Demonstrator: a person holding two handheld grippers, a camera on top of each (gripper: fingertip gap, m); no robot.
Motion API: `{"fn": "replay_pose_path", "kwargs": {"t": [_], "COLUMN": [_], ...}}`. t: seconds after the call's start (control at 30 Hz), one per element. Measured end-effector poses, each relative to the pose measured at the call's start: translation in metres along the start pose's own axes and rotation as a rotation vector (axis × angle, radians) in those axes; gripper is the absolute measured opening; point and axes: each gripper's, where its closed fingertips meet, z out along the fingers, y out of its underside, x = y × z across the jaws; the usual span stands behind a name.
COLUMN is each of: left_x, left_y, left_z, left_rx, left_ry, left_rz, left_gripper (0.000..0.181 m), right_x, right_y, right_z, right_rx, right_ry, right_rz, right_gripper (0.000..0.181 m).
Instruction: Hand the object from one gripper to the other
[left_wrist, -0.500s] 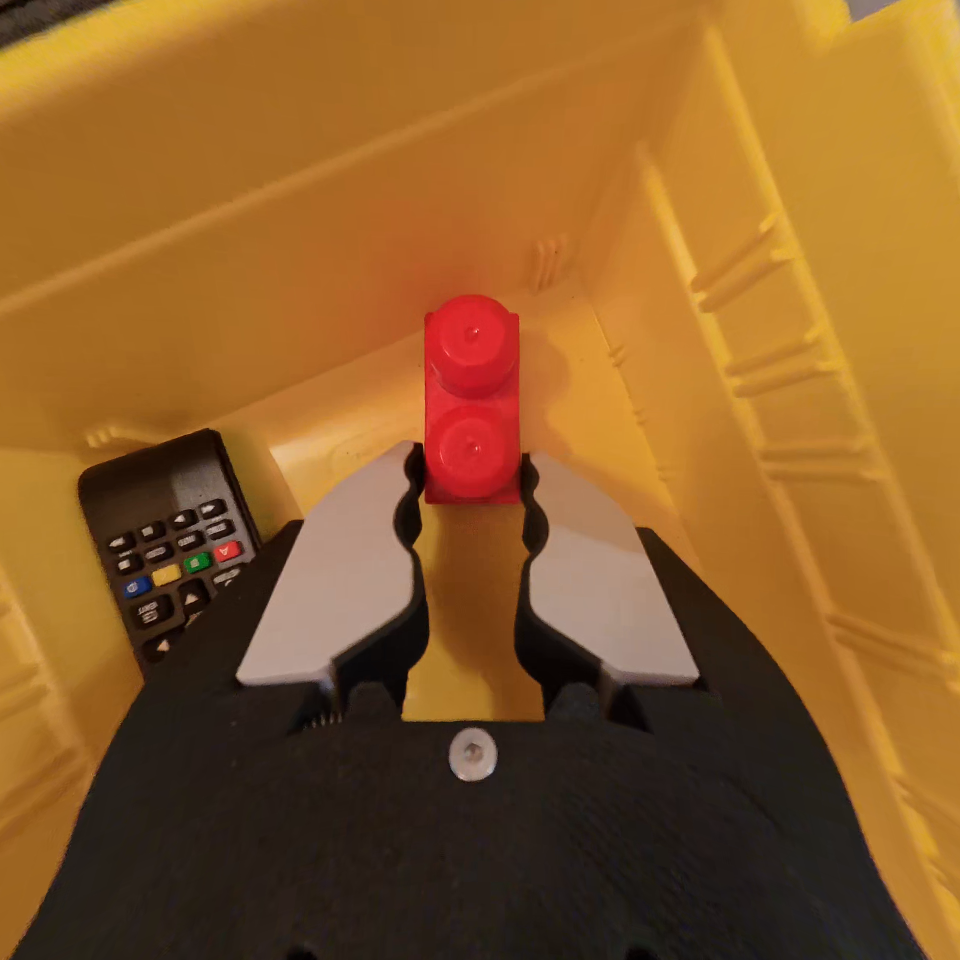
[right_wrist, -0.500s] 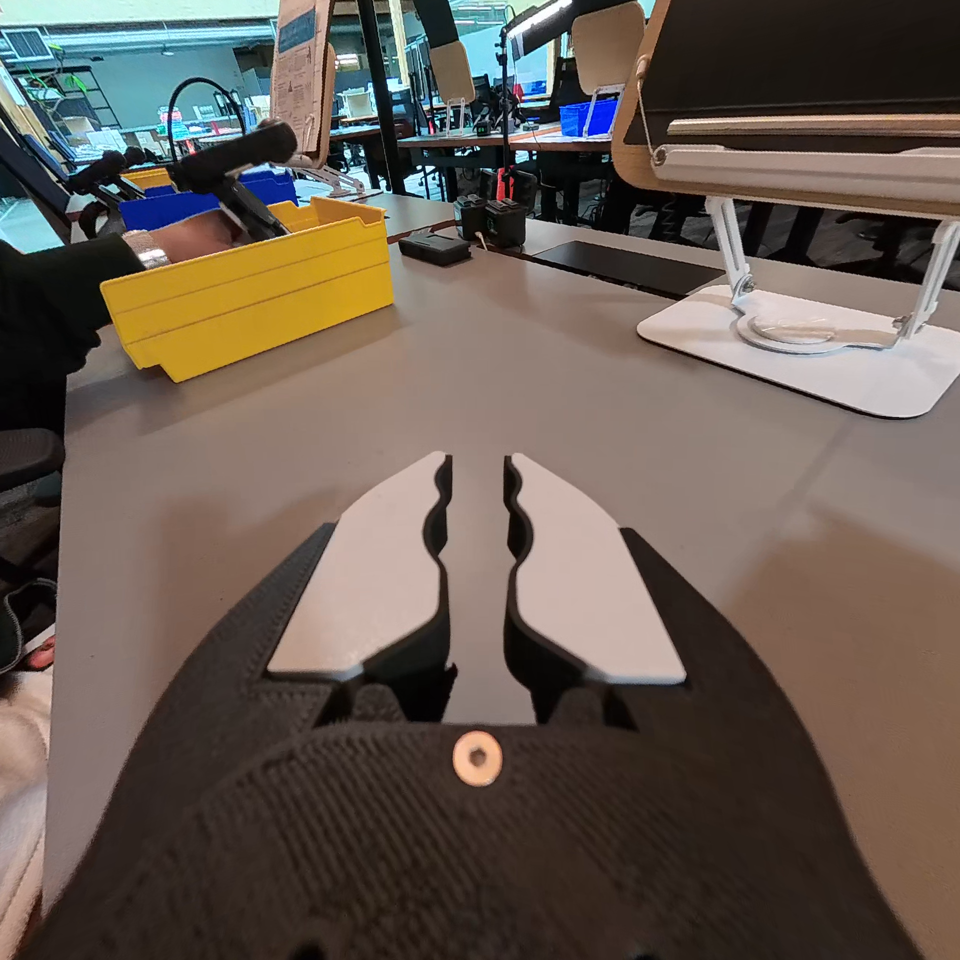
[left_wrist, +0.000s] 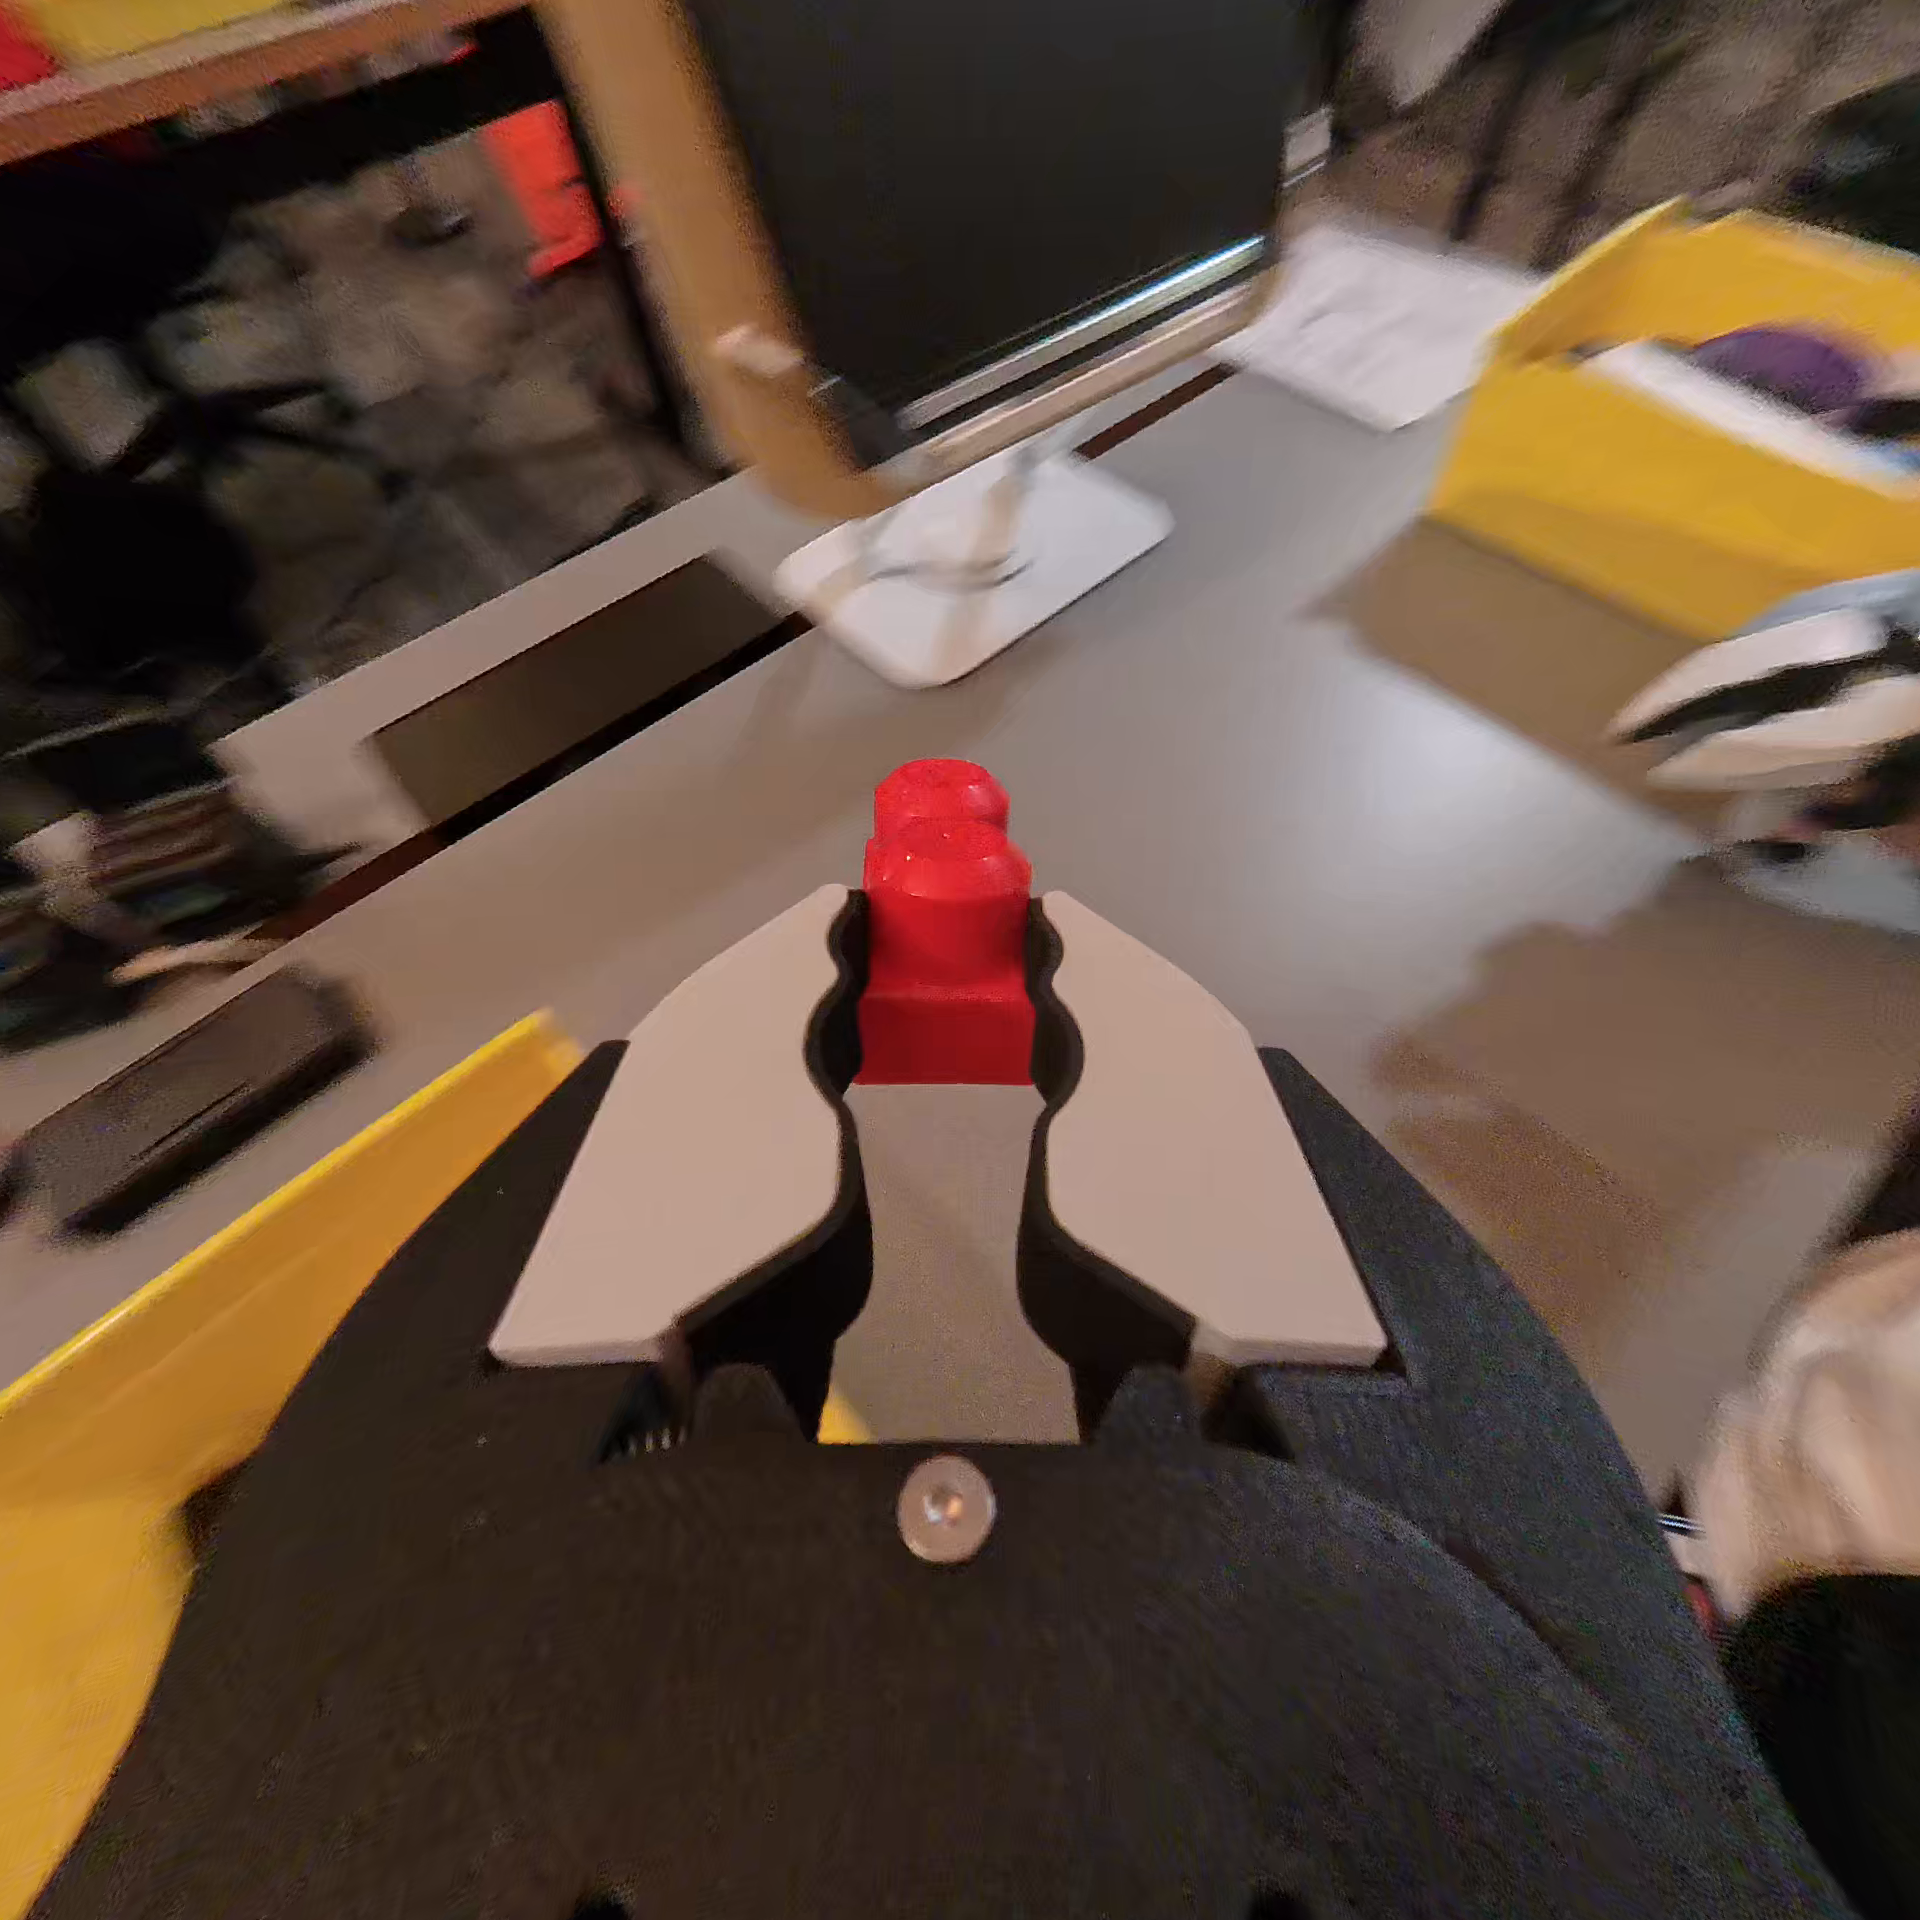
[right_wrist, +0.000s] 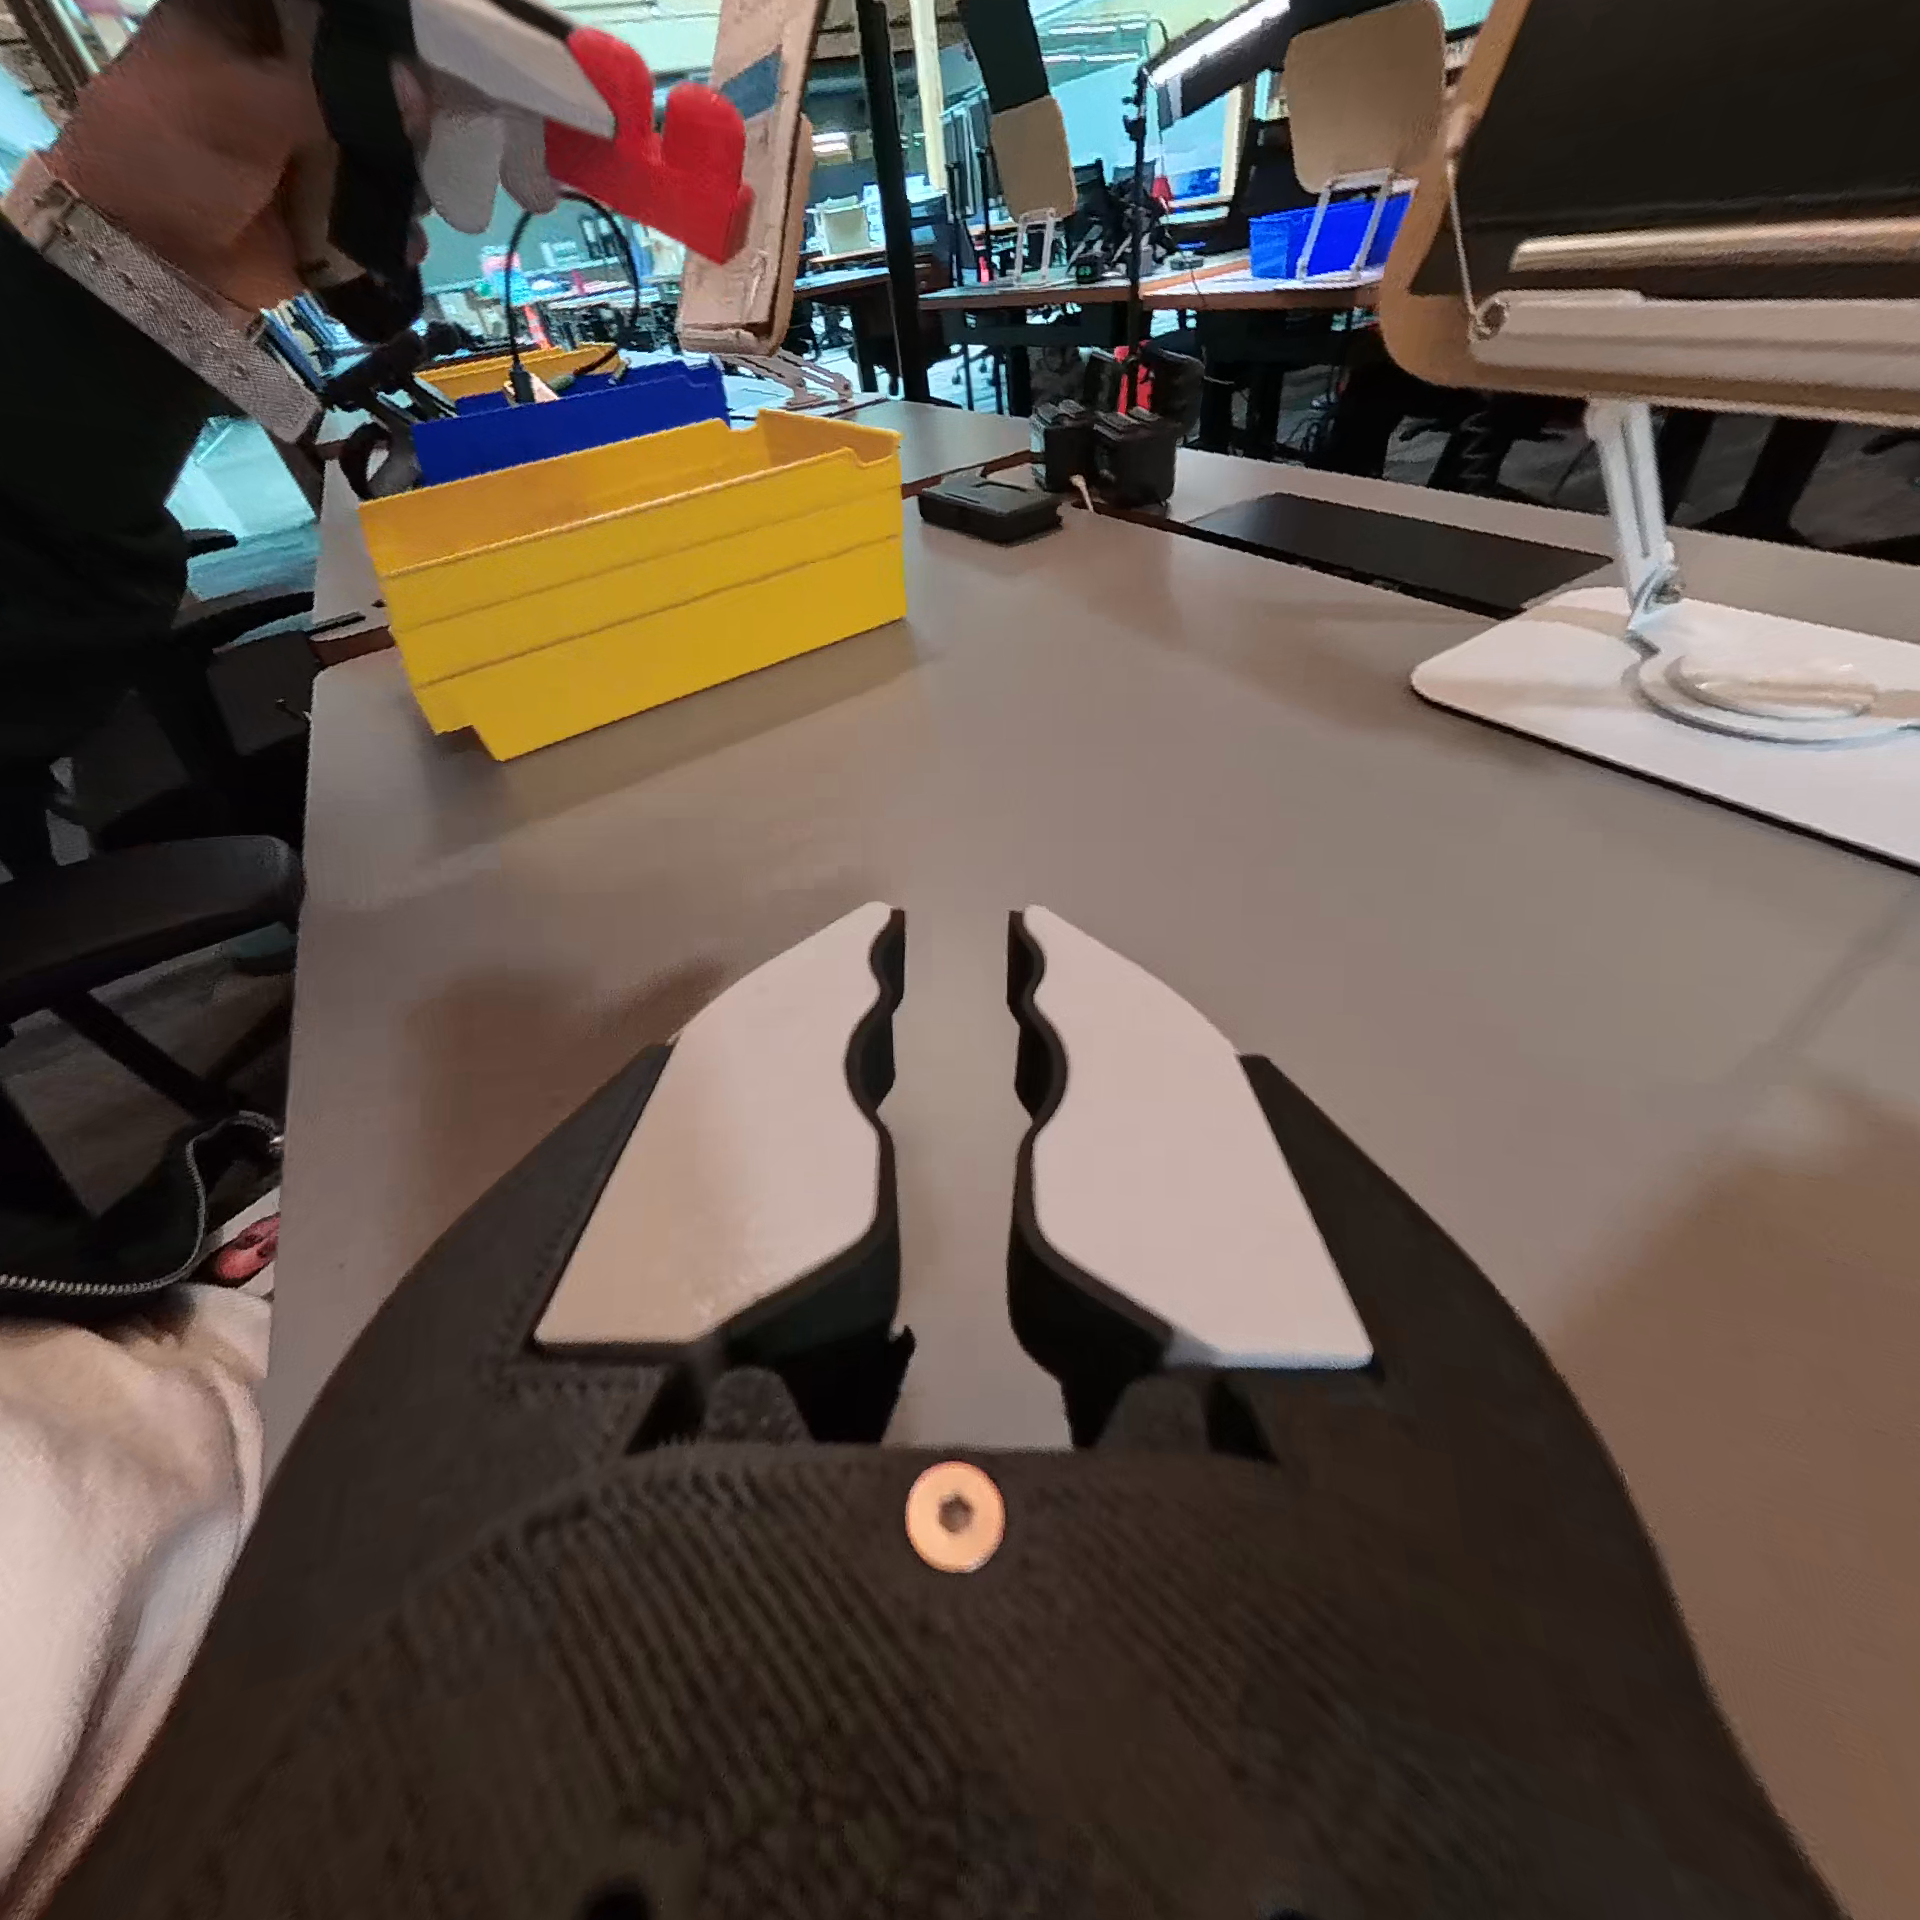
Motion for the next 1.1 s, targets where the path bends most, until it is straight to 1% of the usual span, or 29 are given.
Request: {"fn": "replay_pose_path", "kwargs": {"t": [0.03, 0.1, 0.13, 0.23, 0.3, 0.37, 0.43, 0.47, 0.53, 0.67, 0.73, 0.77, 0.8, 0.93, 1.0, 1.07, 1.1], "left_x": [0.023, 0.07, 0.094, 0.158, 0.189, 0.219, 0.236, 0.242, 0.245, 0.25, 0.253, 0.255, 0.256, 0.254, 0.255, 0.253, 0.252], "left_y": [-0.008, -0.018, -0.018, -0.009, 0.003, 0.012, 0.021, 0.025, 0.031, 0.035, 0.037, 0.038, 0.039, 0.038, 0.034, 0.031, 0.032], "left_z": [0.005, 0.02, 0.029, 0.057, 0.076, 0.083, 0.09, 0.091, 0.098, 0.098, 0.097, 0.097, 0.097, 0.097, 0.095, 0.097, 0.099], "left_rx": [0.041, 0.108, 0.128, 0.178, 0.194, 0.232, 0.241, 0.251, 0.238, 0.236, 0.238, 0.233, 0.232, 0.248, 0.283, 0.316, 0.319], "left_ry": [0.081, 0.254, 0.346, 0.588, 0.705, 0.865, 0.946, 0.974, 0.964, 0.964, 0.974, 0.977, 0.981, 0.994, 1.0, 0.977, 0.969], "left_rz": [-0.006, -0.035, -0.05, -0.091, -0.153, -0.218, -0.275, -0.292, -0.308, -0.274, -0.265, -0.261, -0.257, -0.296, -0.308, -0.327, -0.326], "left_gripper": [0.03, 0.03, 0.03, 0.03, 0.03, 0.029, 0.029, 0.029, 0.029, 0.029, 0.029, 0.029, 0.03, 0.029, 0.031, 0.059, 0.064], "right_x": [-0.003, -0.008, -0.011, -0.023, -0.033, -0.04, -0.045, -0.047, -0.056, -0.066, -0.066, -0.068, -0.07, -0.07, -0.069, -0.066, -0.062], "right_y": [-0.003, -0.009, -0.012, -0.02, -0.025, -0.028, -0.028, -0.026, -0.024, -0.016, -0.013, -0.012, -0.013, -0.014, -0.017, -0.025, -0.03], "right_z": [-0.002, -0.004, -0.005, -0.007, -0.009, -0.012, -0.012, -0.011, -0.01, -0.001, 0.003, 0.004, 0.003, 0.004, 0.003, -0.001, -0.004], "right_rx": [0.009, 0.037, 0.052, 0.104, 0.138, 0.158, 0.157, 0.146, 0.131, 0.084, 0.062, 0.055, 0.056, 0.037, 0.046, 0.093, 0.125], "right_ry": [-0.007, -0.028, -0.046, -0.125, -0.188, -0.229, -0.251, -0.263, -0.317, -0.382, -0.385, -0.397, -0.417, -0.411, -0.412, -0.407, -0.402], "right_rz": [-0.013, -0.026, -0.025, 0.019, 0.058, 0.069, 0.071, 0.077, 0.108, 0.187, 0.225, 0.243, 0.256, 0.28, 0.28, 0.287, 0.303], "right_gripper": [0.019, 0.02, 0.022, 0.029, 0.038, 0.045, 0.051, 0.052, 0.053, 0.054, 0.048, 0.04, 0.036, 0.036, 0.036, 0.036, 0.036]}}
